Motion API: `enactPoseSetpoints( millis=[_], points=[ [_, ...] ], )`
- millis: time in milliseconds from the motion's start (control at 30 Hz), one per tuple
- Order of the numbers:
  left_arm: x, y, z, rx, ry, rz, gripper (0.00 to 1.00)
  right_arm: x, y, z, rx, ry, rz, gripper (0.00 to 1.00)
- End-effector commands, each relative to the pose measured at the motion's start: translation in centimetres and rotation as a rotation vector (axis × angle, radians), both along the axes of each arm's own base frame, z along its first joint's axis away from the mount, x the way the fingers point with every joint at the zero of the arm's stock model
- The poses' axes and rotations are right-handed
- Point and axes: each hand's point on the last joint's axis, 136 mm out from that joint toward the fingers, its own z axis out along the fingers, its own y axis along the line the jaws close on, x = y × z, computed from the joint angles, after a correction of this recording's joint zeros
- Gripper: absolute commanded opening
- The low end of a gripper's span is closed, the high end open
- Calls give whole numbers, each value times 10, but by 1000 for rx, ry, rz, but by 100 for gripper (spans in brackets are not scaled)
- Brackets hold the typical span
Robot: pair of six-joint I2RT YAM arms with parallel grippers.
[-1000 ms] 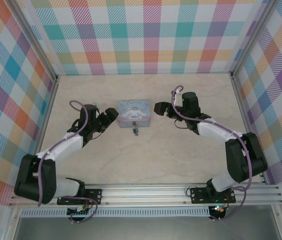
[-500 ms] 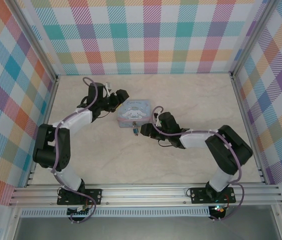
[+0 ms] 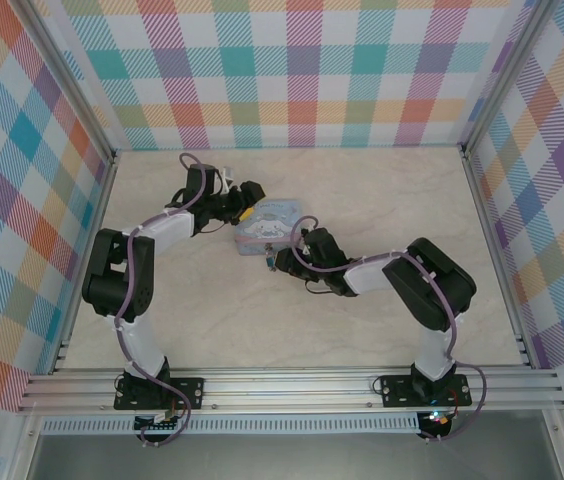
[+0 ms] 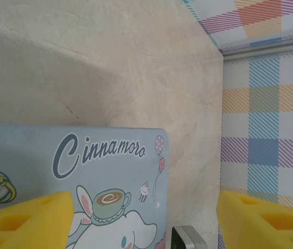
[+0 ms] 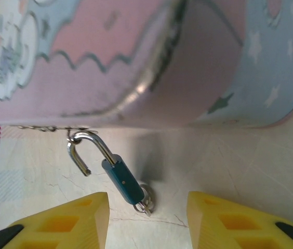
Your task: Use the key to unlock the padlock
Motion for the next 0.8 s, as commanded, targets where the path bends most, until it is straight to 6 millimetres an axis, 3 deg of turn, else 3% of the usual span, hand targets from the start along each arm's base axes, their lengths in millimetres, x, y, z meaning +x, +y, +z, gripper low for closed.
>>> enactPoseSetpoints(
  millis=[0, 767],
  points=[
    [4, 1, 3, -20, -7, -8, 73, 2, 11, 4, 29, -5, 7, 42],
    [4, -3, -7, -26, 28, -9, 73, -6, 23, -17, 37, 45, 32, 32]
  ],
)
